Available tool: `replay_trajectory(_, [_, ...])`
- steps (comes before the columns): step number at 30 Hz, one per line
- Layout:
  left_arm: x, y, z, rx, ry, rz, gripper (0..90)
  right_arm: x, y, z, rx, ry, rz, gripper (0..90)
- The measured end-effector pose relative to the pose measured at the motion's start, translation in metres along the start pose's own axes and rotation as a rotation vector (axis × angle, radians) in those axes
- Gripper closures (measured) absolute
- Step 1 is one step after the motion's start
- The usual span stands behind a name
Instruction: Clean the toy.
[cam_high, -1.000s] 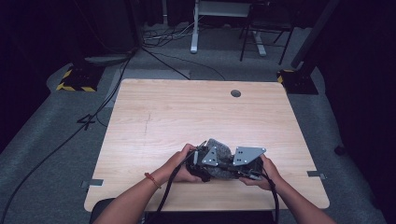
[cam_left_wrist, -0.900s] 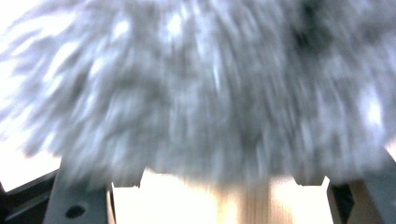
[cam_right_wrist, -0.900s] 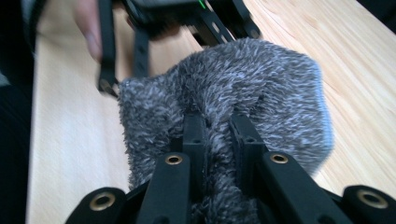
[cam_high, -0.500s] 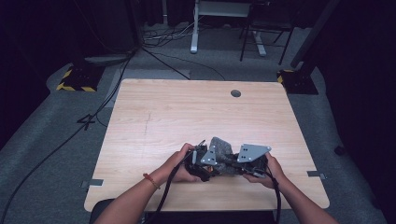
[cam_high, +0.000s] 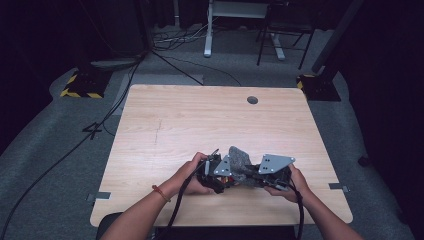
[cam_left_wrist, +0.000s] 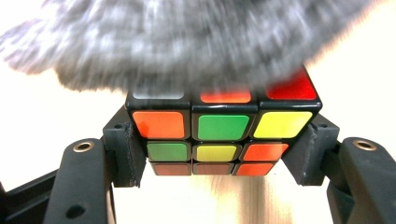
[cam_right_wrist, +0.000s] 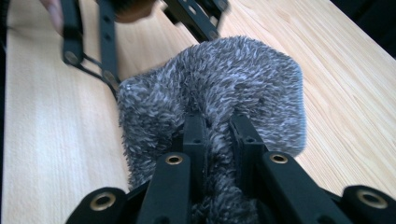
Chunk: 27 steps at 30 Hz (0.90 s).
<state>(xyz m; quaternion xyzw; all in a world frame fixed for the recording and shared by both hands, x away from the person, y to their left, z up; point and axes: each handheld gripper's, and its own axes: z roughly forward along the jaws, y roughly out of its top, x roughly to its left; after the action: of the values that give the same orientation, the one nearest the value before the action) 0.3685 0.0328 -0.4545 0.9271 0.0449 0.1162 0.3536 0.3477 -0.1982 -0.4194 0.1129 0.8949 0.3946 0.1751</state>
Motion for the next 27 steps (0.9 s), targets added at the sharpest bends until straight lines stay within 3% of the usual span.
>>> replay_trajectory(7, [0.000, 0.001, -0.005, -0.012, 0.001, -0.003, 34.1, -0.002, 0.001, -0.004, -0.018, -0.016, 0.008, 79.2])
replay_trajectory(11, [-0.002, 0.005, 0.001, -0.003, -0.002, 0.000, 34.0, 0.007, 0.011, 0.000, -0.052, 0.017, -0.004, 79.2])
replay_trajectory(17, [-0.002, 0.006, 0.002, 0.020, 0.009, 0.007, 34.1, 0.018, 0.021, 0.008, -0.046, 0.031, -0.044, 79.2])
replay_trajectory(27, [0.003, 0.002, -0.009, 0.000, 0.043, -0.011, 34.1, 0.000, -0.001, -0.002, -0.015, -0.018, 0.012, 79.2])
